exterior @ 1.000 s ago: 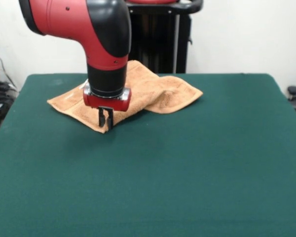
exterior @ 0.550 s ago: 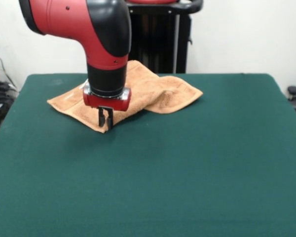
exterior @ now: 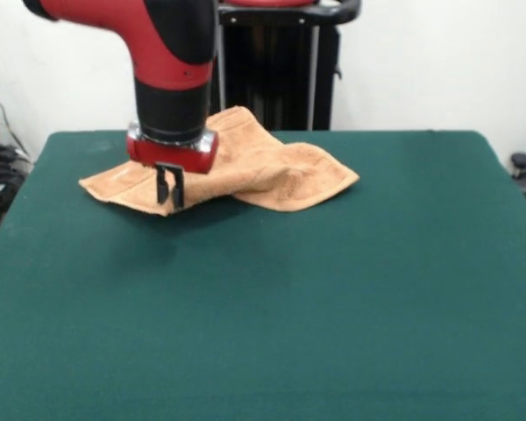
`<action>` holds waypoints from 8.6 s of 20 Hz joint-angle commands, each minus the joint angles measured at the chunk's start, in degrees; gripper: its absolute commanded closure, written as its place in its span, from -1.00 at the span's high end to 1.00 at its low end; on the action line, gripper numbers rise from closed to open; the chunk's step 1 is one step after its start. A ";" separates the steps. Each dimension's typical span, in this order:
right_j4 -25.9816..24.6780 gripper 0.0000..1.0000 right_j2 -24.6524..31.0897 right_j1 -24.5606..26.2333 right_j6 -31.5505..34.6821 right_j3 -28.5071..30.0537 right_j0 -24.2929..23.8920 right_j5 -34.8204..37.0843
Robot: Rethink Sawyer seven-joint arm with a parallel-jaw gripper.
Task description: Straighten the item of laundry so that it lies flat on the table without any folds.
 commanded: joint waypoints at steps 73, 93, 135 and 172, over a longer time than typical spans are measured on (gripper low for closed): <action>0.19 -1.00 4.37 1.01 6.62 6.62 0.06 -7.98; -0.06 -1.00 4.34 -0.21 5.53 6.39 -0.19 -6.19; -0.96 1.00 2.75 -1.80 5.57 6.87 0.92 -5.57; 3.01 1.00 2.98 -3.33 8.62 5.08 4.43 -0.03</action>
